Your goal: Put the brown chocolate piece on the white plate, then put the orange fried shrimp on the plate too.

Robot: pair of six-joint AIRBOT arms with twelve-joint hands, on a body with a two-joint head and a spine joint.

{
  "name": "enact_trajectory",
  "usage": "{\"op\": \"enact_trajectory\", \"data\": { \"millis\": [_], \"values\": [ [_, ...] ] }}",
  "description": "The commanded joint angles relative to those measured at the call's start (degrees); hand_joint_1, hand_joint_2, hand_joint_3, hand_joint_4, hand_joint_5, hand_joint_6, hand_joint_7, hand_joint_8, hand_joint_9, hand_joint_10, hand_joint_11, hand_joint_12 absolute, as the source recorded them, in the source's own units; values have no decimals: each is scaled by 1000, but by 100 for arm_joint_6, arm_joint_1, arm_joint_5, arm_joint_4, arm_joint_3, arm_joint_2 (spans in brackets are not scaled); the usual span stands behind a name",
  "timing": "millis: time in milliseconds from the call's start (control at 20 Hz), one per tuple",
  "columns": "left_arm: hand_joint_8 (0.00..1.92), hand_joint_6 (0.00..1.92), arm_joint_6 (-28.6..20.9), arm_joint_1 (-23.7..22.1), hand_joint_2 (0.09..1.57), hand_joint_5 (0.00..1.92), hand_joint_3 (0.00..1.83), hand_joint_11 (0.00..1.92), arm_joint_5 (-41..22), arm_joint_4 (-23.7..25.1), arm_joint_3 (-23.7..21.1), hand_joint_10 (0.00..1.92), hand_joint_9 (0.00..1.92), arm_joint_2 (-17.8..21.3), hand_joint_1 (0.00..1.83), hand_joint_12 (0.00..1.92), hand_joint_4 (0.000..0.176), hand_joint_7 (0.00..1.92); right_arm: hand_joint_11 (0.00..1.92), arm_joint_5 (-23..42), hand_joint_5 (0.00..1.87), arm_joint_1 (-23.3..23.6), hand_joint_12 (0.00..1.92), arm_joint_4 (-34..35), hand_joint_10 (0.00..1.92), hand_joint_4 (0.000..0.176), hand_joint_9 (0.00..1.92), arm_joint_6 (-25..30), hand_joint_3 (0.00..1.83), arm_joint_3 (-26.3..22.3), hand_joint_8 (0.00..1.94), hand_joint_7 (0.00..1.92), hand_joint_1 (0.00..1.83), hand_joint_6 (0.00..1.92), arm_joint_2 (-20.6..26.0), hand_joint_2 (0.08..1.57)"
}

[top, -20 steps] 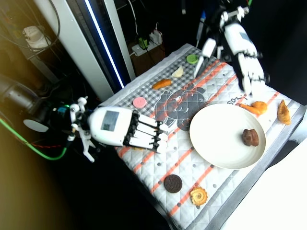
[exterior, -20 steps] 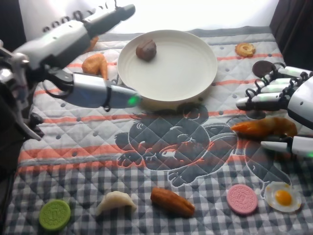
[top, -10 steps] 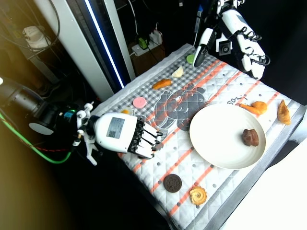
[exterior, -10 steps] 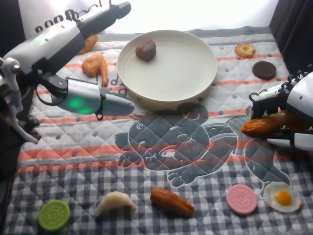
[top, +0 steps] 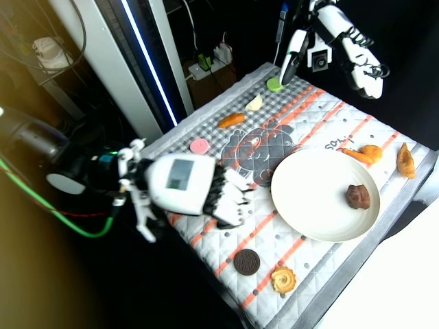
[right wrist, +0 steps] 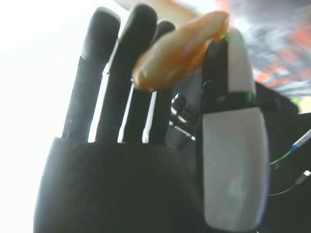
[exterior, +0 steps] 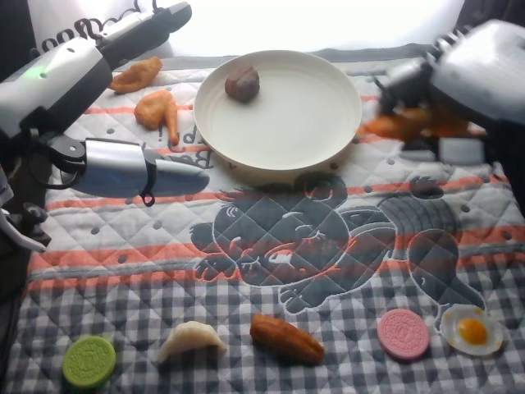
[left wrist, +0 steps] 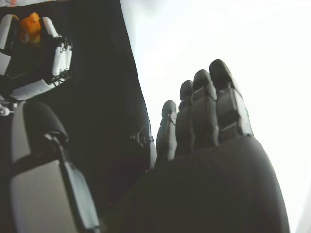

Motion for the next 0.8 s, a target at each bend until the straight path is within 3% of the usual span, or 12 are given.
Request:
{"op": "enact_trajectory", "data": {
  "millis": [0, 150, 200, 250, 300, 350, 400, 450, 500, 600, 650, 750],
  "values": [
    [1, 0, -80, -24, 746, 118, 0, 0, -743, 119, -15, 3, 219, 11, 972, 434, 152, 208, 671, 451, 972, 213, 1141, -35, 1104, 0, 993, -19, 1, 75, 673, 1163, 1387, 857, -73, 1070],
    [1, 2, -444, 50, 758, 133, 4, 0, -882, 190, -6, 5, 234, 45, 915, 556, 148, 215, 800, -138, 949, 850, 1094, -417, 1053, 0, 1049, -19, 0, 435, 629, 1142, 1388, 934, -522, 1070],
    [0, 3, -578, 73, 763, 159, 5, 0, -917, 223, 2, 1, 237, 72, 896, 727, 127, 213, 1002, -354, 1035, 1008, 1313, -539, 995, 0, 1138, -85, 1, 586, 502, 1213, 1278, 933, -708, 1057],
    [1, 2, -593, 73, 771, 162, 7, 0, -919, 234, 3, 2, 215, 78, 887, 668, 113, 205, 862, -426, 963, 1060, 1344, -537, 836, 0, 1016, -243, 0, 596, 243, 1096, 1117, 1011, -761, 1114],
    [0, 0, -594, 73, 776, 149, 9, 0, -919, 263, 5, 0, 197, 83, 873, 655, 119, 185, 452, -550, 507, 1168, 1133, -531, 465, 5, 656, -568, 0, 561, 48, 705, 817, 323, -832, 1011],
    [1, 2, -594, 73, 777, 151, 8, 0, -925, 269, 4, 1, 197, 84, 864, 653, 116, 184, 238, -609, 309, 1219, 1054, -531, 219, 41, 512, -668, 0, 552, 9, 485, 683, 67, -864, 926],
    [5, 3, -594, 75, 767, 161, 3, 0, -931, 272, 1, 7, 219, 84, 861, 736, 118, 202, 47, -641, 61, 1255, 985, -531, 84, 91, 306, -749, 0, 536, 1, 236, 551, 13, -881, 866],
    [3, 1, -594, 75, 768, 159, 3, 0, -934, 272, 0, 7, 229, 84, 854, 782, 120, 204, 9, -637, 11, 1256, 957, -527, 33, 118, 237, -749, 0, 516, 0, 104, 505, 2, -881, 857],
    [2, 0, -594, 77, 766, 151, 1, 0, -949, 270, -6, 6, 230, 85, 843, 790, 126, 204, 1, -624, 1, 1255, 1046, -525, 16, 128, 173, -749, 0, 474, 2, 46, 480, 0, -880, 859],
    [0, 0, -664, 112, 763, 149, 0, 0, -1039, 260, -17, 2, 223, 109, 859, 770, 138, 203, 0, -507, 0, 1255, 900, -421, 28, 107, 136, -749, 1, 341, 8, 41, 482, 0, -739, 870],
    [0, 0, -818, 151, 762, 149, 0, 0, -1103, 266, -16, 0, 211, 135, 872, 742, 130, 192, 0, -341, 0, 1169, 845, -256, 19, 101, 137, -749, 1, 267, 6, 53, 479, 0, -581, 877],
    [3, 4, -1561, 316, 757, 170, 0, 0, -1316, 321, 49, 0, 209, 235, 860, 697, 101, 204, 0, 182, 0, 748, 500, 73, 13, 132, 69, -747, 2, -7, 13, 10, 442, 0, -209, 891]
  ]
}}
